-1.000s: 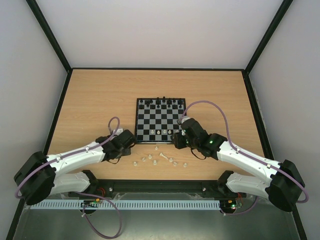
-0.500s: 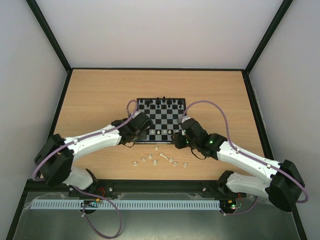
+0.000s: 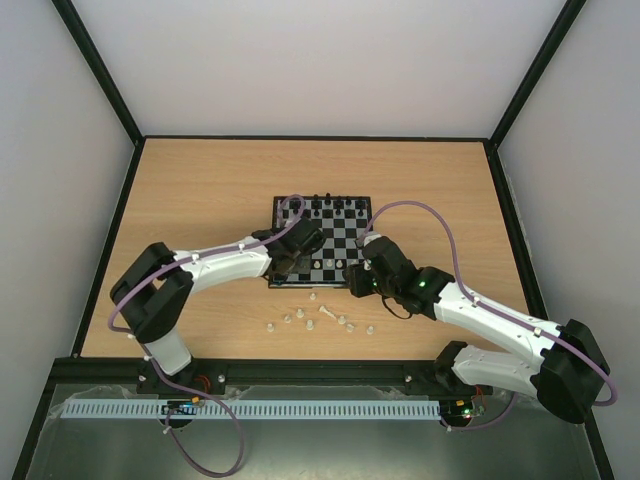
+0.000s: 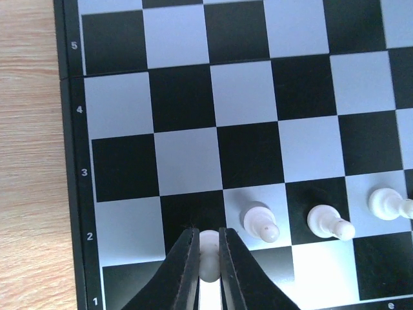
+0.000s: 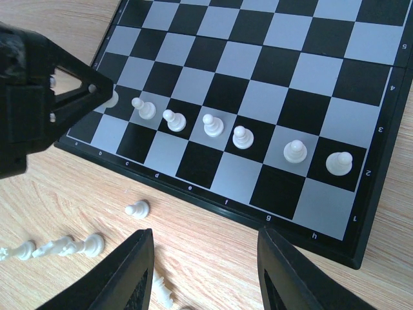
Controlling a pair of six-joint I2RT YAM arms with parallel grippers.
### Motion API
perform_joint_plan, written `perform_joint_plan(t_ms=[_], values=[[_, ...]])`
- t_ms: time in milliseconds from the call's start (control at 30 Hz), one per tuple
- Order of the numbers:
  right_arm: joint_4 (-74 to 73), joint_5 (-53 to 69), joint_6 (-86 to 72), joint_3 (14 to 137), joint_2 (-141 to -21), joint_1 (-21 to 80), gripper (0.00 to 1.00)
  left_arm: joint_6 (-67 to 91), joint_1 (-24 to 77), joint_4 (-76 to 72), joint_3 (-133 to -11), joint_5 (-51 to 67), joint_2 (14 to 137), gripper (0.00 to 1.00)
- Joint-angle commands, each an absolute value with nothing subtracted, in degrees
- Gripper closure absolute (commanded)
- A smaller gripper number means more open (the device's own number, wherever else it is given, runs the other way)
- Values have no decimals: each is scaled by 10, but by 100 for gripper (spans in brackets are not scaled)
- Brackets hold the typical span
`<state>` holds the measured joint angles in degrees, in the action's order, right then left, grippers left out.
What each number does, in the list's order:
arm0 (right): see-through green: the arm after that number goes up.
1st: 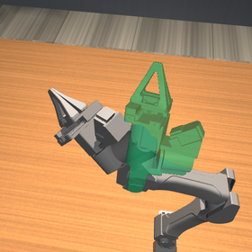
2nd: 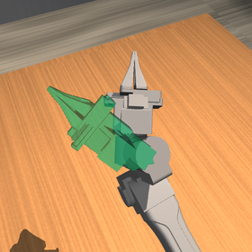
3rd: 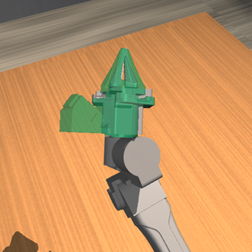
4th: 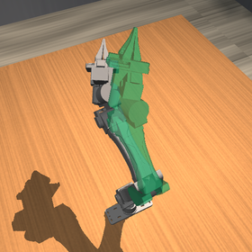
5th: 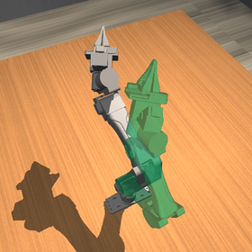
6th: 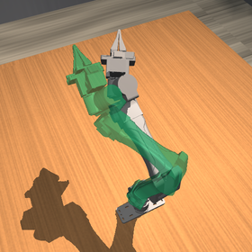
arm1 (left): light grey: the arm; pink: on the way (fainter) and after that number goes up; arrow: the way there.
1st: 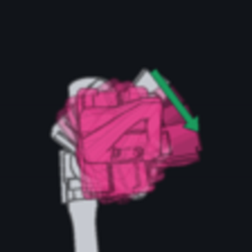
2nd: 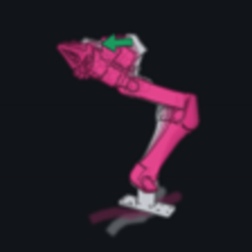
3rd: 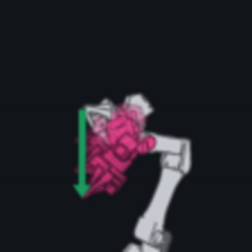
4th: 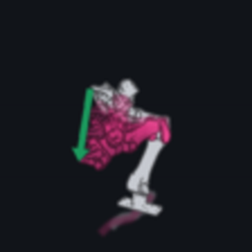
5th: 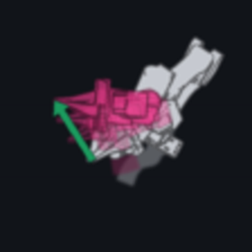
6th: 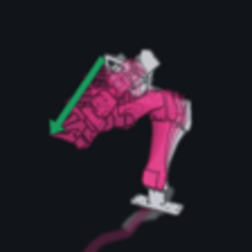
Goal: Set up the chess pieces on the board
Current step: Place the chess piece on the chessboard.
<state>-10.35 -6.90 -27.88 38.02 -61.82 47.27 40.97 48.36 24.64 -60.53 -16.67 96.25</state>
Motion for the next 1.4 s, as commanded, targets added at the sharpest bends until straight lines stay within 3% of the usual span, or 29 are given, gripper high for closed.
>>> perform_joint_plan(t_ms=[0,900,1067,1367], values=[[-111,-76,-280,376,-619,471,55,397,483,242,-621,-160,984,90],[-111,-71,-279,375,-617,472,55,395,469,240,-618,-172,1010,86],[-110,-70,-279,374,-616,471,55,395,468,242,-616,-177,1010,78],[-110,-70,-279,374,-618,472,55,395,467,245,-618,-182,1003,77]])
